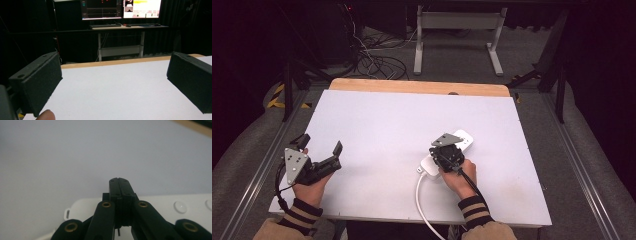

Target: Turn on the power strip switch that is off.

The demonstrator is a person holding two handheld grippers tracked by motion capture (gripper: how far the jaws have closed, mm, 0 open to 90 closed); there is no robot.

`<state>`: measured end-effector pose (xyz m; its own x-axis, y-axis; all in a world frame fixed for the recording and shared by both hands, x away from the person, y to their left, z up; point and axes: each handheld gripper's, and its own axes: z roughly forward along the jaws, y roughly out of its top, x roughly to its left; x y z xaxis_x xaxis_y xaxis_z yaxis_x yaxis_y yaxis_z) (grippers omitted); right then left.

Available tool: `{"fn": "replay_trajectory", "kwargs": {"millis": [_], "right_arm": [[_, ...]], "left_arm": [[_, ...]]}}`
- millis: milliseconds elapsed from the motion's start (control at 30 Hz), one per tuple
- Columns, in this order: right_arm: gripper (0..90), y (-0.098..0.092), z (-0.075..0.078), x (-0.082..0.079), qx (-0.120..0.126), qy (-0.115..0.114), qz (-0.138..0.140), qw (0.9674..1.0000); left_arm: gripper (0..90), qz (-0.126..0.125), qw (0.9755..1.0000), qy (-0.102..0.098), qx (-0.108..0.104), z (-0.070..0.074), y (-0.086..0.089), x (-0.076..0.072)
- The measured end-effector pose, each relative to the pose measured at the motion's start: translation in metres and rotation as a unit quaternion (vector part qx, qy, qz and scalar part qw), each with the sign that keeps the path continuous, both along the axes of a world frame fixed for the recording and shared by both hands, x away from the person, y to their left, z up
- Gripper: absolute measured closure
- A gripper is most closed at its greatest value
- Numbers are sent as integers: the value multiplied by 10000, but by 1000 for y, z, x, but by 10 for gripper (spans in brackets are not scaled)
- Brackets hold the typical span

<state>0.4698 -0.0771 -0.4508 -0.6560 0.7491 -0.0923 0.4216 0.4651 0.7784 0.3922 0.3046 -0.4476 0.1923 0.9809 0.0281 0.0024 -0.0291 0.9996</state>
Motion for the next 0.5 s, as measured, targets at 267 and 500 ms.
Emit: {"fn": "replay_trajectory", "kwargs": {"millis": [267, 500], "right_arm": [[900, -31, 32, -16, 1108, -1197, 130, 9865], [900, -73, 48, -35, 1924, -2067, -87, 9592]], "left_arm": [[4, 3, 10000, -1, -4, 0, 0, 0], [4, 15, 10000, -2, -10, 0, 0, 0]]}}
